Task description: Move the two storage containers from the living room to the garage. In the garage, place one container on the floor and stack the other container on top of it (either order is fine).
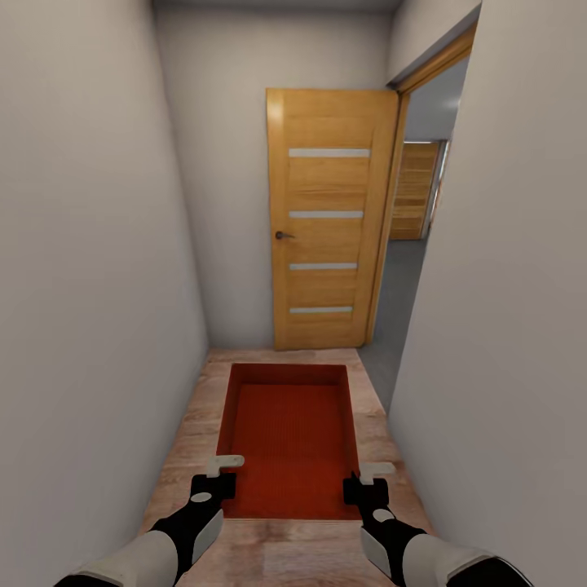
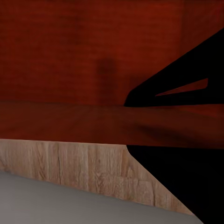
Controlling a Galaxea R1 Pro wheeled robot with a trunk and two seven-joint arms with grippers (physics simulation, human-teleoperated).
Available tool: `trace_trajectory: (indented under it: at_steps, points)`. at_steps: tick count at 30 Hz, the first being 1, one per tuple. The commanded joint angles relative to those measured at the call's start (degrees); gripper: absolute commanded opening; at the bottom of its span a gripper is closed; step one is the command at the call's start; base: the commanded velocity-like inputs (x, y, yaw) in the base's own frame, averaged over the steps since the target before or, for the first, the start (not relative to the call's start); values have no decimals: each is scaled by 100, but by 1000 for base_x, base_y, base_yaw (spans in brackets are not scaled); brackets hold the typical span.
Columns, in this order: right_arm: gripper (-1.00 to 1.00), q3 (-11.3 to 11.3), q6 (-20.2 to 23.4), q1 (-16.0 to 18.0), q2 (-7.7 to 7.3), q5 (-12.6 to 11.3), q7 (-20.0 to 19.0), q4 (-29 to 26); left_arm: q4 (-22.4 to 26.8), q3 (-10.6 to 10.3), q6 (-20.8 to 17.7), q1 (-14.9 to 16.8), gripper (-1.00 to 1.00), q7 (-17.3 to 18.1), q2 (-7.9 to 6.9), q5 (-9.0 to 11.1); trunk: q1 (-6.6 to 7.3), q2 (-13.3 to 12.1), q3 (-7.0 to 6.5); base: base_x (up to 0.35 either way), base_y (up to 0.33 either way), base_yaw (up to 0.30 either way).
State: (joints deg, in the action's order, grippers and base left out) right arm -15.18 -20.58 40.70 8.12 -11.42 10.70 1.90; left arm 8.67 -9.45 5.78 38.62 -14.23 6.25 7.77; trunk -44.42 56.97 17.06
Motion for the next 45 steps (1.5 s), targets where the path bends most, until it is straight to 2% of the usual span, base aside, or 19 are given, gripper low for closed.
trace_trajectory:
  at_steps: [1, 34, 45]
  points:
    - [-100, 234, 1, 8, -91, 201, -16, -14, -6, 215, -7, 8, -100, -30, -493, 542, -4, 5, 7, 324, 0, 0]
    - [-100, 228, -5, 8, -87, 220, -49, -15, 23, 207, -7, 10, -100, -28, -493, 542, -4, 5, 7, 324, 0, 0]
    - [-100, 227, -7, 8, -82, 149, -68, -14, 70, 207, -7, 9, -100, -27, -491, 542, -4, 5, 7, 324, 0, 0]
